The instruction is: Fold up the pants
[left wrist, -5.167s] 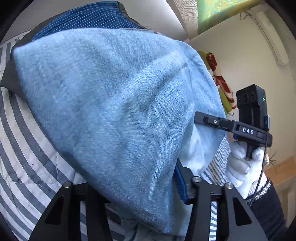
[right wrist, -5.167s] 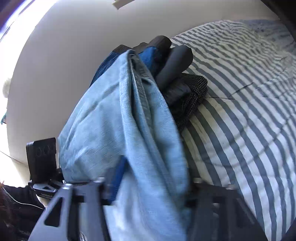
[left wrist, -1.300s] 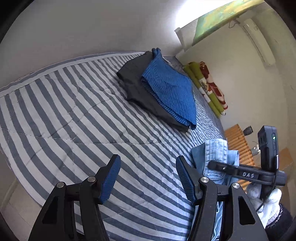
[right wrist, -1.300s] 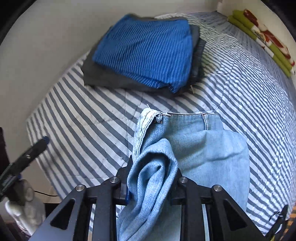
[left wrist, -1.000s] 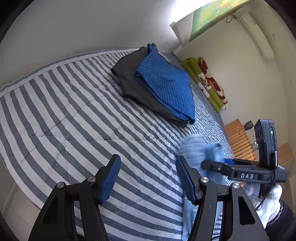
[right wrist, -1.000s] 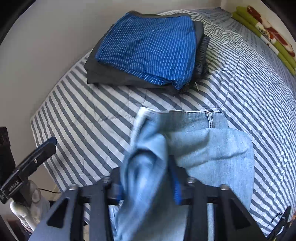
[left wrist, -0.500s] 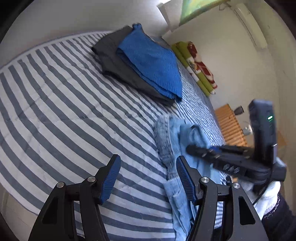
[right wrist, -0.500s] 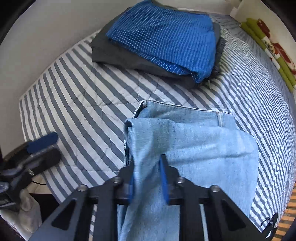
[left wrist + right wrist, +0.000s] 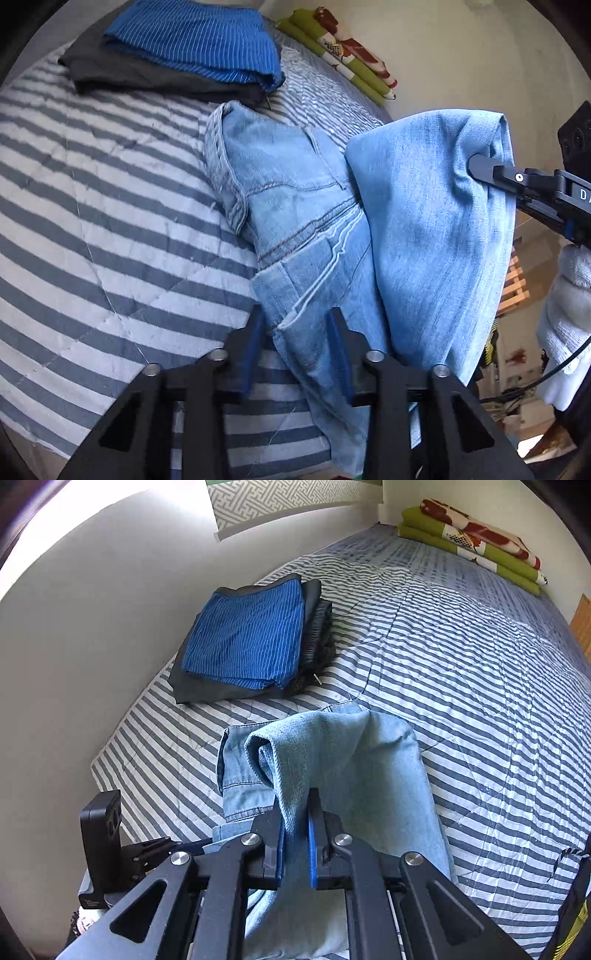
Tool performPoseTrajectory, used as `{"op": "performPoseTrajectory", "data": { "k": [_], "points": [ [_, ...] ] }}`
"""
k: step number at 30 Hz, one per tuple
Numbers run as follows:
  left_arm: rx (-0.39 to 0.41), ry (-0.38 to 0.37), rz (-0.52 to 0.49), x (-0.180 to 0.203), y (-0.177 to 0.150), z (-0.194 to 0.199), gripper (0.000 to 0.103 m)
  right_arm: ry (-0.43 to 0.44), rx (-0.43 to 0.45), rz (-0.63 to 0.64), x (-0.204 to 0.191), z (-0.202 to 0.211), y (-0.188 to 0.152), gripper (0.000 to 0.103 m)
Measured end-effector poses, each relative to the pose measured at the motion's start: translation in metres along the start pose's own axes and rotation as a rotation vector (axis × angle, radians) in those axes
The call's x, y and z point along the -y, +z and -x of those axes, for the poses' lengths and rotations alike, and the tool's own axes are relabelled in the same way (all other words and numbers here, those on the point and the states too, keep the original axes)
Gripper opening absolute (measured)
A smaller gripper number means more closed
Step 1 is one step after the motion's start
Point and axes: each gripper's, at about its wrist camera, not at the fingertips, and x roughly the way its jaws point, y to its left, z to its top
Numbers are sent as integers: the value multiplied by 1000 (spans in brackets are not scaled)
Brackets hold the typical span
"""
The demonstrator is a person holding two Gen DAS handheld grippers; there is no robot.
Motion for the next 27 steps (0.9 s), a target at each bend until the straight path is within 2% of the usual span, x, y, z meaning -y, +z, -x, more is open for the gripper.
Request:
{"op": "performPoseTrajectory", "data": {
  "k": [2, 6, 7, 8, 9, 10, 11, 12, 16, 18, 20, 22, 24, 26, 27],
  "points": [
    [23, -17, -24, 7, 2, 5, 20, 4, 4, 5, 1, 2, -1, 8],
    [76, -65, -61, 21, 12, 11, 17, 5, 25, -4, 2, 4, 1, 8],
    [91, -64, -97, 26, 15, 13, 18, 12, 31, -18, 2, 4, 2, 8],
    [92, -30, -112, 29, 18, 12, 19, 18, 31, -20, 1, 3, 3, 8],
    [82, 5, -112, 26, 19, 9, 23, 22, 28, -14, -1, 1, 5, 8],
    [68, 22, -81, 20, 21, 6, 39, 28, 25, -8, -6, -4, 7, 8],
    [58, 38, -40, 12, 21, 6, 50, 33, 20, -2, -11, -8, 9, 8],
    [59, 50, -1, 4, 21, 10, 67, 38, 13, 8, -17, -14, 11, 8],
    [180, 81, 118, -36, 14, 54, 68, 30, -33, 104, -56, -57, 22, 8],
    [223, 63, 184, -55, 12, 70, 68, 16, -69, 135, -72, -85, 26, 9],
    [238, 75, 208, -64, 12, 78, 68, 67, -186, 177, -82, -126, 30, 15],
    [235, 73, 200, -64, 10, 80, 68, 88, -253, 157, -81, -148, 39, 18],
    [226, 78, 153, -55, 10, 82, 68, 145, -261, 122, -73, -141, 49, 20],
    [221, 91, 113, -39, 9, 76, 68, 223, -215, 88, -57, -113, 58, 26],
    [215, 79, 105, -32, 9, 74, 68, 232, -187, 88, -49, -98, 59, 29]
  ]
}}
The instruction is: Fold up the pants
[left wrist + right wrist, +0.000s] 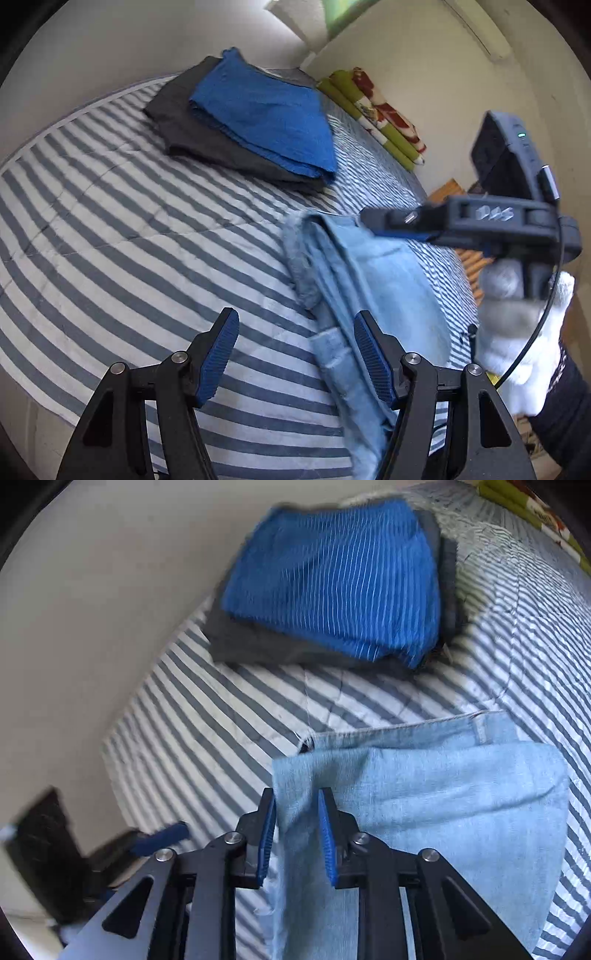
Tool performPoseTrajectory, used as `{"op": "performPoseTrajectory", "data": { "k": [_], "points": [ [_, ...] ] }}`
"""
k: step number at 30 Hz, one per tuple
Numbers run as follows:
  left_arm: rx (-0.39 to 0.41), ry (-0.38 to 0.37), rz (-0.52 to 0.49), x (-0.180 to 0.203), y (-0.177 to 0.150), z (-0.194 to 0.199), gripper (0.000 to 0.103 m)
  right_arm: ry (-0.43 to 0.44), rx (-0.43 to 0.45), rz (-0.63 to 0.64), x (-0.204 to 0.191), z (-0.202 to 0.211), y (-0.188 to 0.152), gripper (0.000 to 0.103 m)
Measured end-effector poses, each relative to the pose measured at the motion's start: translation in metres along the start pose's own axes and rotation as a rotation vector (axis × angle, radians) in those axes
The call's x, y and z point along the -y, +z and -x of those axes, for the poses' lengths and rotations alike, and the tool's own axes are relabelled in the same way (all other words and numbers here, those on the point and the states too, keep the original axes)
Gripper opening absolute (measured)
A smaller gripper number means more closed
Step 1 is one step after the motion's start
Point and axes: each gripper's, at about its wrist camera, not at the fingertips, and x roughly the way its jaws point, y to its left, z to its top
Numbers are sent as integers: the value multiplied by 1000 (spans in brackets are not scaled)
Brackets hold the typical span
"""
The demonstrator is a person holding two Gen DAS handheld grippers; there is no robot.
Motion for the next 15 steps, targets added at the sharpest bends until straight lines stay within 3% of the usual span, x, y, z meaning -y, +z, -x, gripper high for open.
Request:
{"op": "performPoseTrajectory", "data": {
  "k": [3, 7, 10, 12, 15],
  "points": [
    [3, -33, -25, 30, -1, 1, 68, -12, 102, 43, 29, 55, -19, 33],
    [23, -34, -165, 77, 6, -9, 68, -93, 155, 95, 80, 81, -49, 33],
    [-44, 28, -245, 93, 10, -47, 68, -64, 92, 81, 115, 65, -65, 33],
    [-90, 152, -261, 87, 10, -72, 64, -54, 64, 89, 128, 46, -71, 33],
    [-57, 245, -281, 79, 8, -79, 62, -65, 54, 67, 153, 21, -67, 32]
  ]
}}
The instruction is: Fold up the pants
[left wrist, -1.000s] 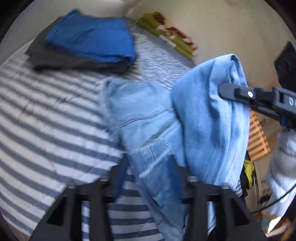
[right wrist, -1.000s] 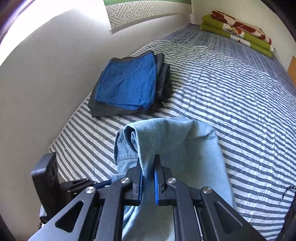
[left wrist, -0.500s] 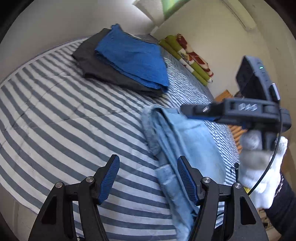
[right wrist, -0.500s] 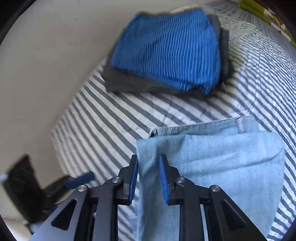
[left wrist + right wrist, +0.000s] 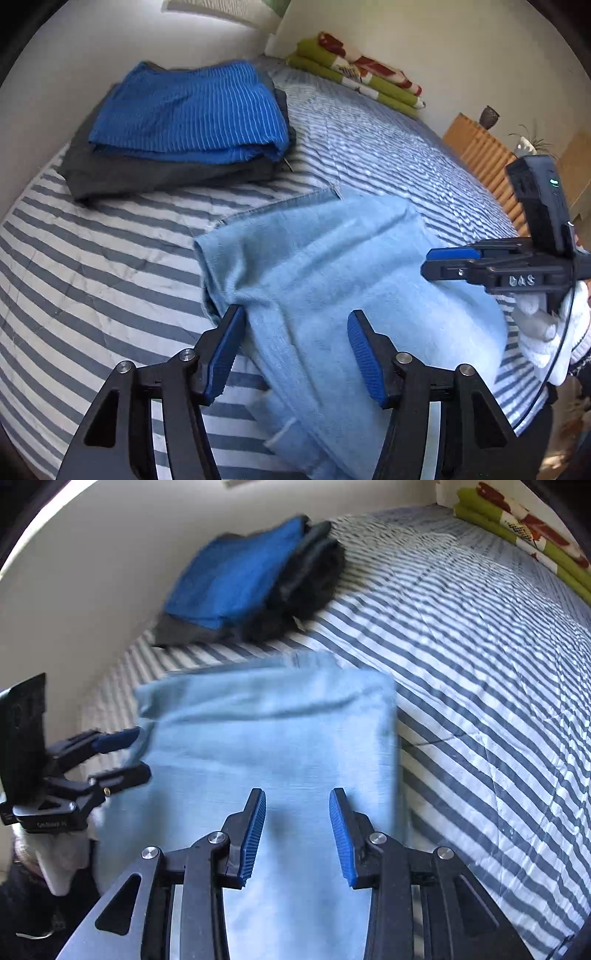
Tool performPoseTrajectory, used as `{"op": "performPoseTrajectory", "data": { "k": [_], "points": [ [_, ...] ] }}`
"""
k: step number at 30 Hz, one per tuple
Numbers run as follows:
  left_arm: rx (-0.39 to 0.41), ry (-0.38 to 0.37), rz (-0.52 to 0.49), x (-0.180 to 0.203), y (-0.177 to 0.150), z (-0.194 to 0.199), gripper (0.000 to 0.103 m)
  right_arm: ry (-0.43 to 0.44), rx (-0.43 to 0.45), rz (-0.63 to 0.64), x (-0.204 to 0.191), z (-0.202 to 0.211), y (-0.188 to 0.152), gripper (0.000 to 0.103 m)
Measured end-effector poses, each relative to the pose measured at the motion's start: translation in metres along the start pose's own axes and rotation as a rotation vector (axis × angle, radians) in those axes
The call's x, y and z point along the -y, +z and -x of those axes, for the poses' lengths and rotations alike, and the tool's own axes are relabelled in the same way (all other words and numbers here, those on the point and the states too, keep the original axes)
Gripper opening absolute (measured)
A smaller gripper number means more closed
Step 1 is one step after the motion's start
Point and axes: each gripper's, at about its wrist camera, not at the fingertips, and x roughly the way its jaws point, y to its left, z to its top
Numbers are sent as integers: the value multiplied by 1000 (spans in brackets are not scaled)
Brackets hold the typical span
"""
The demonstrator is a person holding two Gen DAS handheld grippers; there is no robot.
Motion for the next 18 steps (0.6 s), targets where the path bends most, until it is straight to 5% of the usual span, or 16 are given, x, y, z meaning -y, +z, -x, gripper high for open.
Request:
{"op": "performPoseTrajectory", "data": {
  "k": [3, 5, 7, 11, 15, 18],
  "points": [
    [-36, 24, 84, -13, -1, 6, 63, 118, 58, -81, 23, 11, 10, 33],
    [-37, 17, 161, -23, -3, 16, 65, 103, 106, -122, 41, 28, 13, 50],
    [-26, -21, 226, -33, 0, 18, 84, 69, 123, -136, 60, 35, 12, 55],
    [-110, -42, 323, -35, 3, -3, 90, 219, 7, -170, 79, 5, 17, 55],
    [-163, -25, 296, -24, 2, -20, 90, 211, -61, -73, 61, -25, 24, 55],
    [-182, -46, 339, -26, 0, -35, 90, 258, -75, -23, 55, -37, 30, 64]
  ]
}}
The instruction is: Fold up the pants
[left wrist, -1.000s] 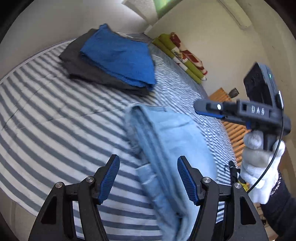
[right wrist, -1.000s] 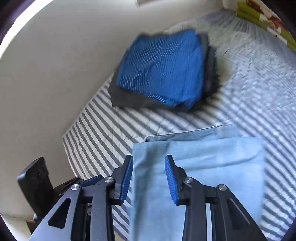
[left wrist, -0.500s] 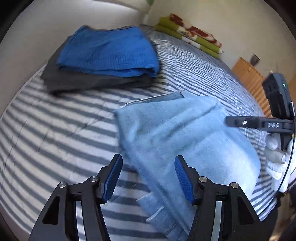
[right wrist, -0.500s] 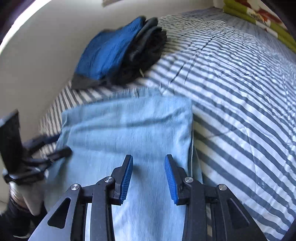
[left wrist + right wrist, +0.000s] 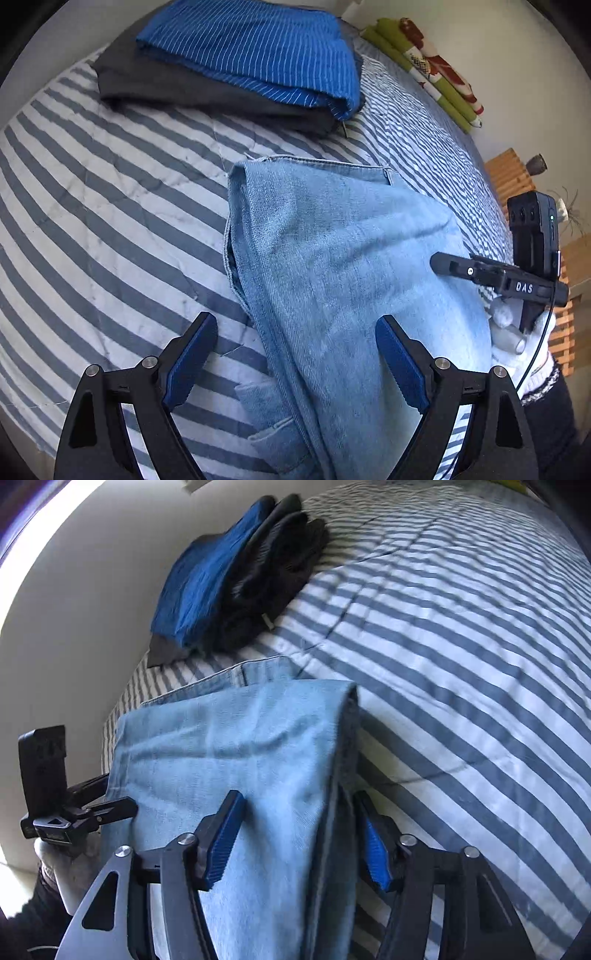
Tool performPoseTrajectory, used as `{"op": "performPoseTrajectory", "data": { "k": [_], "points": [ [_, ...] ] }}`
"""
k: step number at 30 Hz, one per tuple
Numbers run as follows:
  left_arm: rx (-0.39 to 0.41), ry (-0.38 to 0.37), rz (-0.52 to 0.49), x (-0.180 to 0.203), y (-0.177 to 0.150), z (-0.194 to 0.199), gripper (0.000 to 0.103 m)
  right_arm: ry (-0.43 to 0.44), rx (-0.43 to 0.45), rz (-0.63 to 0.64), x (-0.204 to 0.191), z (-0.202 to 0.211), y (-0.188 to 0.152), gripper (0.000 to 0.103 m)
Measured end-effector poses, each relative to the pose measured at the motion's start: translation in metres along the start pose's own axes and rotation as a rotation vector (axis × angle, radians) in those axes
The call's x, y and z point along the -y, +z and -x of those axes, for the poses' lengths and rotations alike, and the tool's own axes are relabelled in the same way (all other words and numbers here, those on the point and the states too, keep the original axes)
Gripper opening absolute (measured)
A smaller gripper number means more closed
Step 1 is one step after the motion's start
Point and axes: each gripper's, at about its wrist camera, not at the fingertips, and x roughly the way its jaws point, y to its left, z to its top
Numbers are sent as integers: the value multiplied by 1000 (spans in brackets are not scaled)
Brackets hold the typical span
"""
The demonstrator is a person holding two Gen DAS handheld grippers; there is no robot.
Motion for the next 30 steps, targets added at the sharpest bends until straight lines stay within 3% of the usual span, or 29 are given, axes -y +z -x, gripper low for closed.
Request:
{"op": "performPoseTrajectory", "data": {
  "k": [3, 7, 10, 11, 13, 16, 23, 30],
  "points": [
    [13, -11, -10, 5, 4, -11, 90, 37, -2, 45, -2, -5, 4, 67],
    [55, -1, -50, 18, 2, -18, 67, 108, 14, 72, -8, -16, 9, 63],
    [66, -67, -8, 14, 2, -16, 45, 98, 27, 70, -12, -23, 9, 43],
    [71, -85, 5, 13, 2, -14, 41, 108, 34, 54, -10, -22, 9, 33],
    [81, -116, 11, 15, -1, -8, 32, 125, 63, 36, -12, -12, 4, 24],
    [109, -143, -13, 27, -6, 9, 26, 92, 108, 68, -29, 6, -7, 20],
    [185, -166, -130, 62, -17, 76, 25, 13, 278, 93, -87, 87, -43, 18],
    [340, -175, -181, 73, -9, 158, 24, -53, 420, 154, -160, 155, -52, 17]
  ]
}}
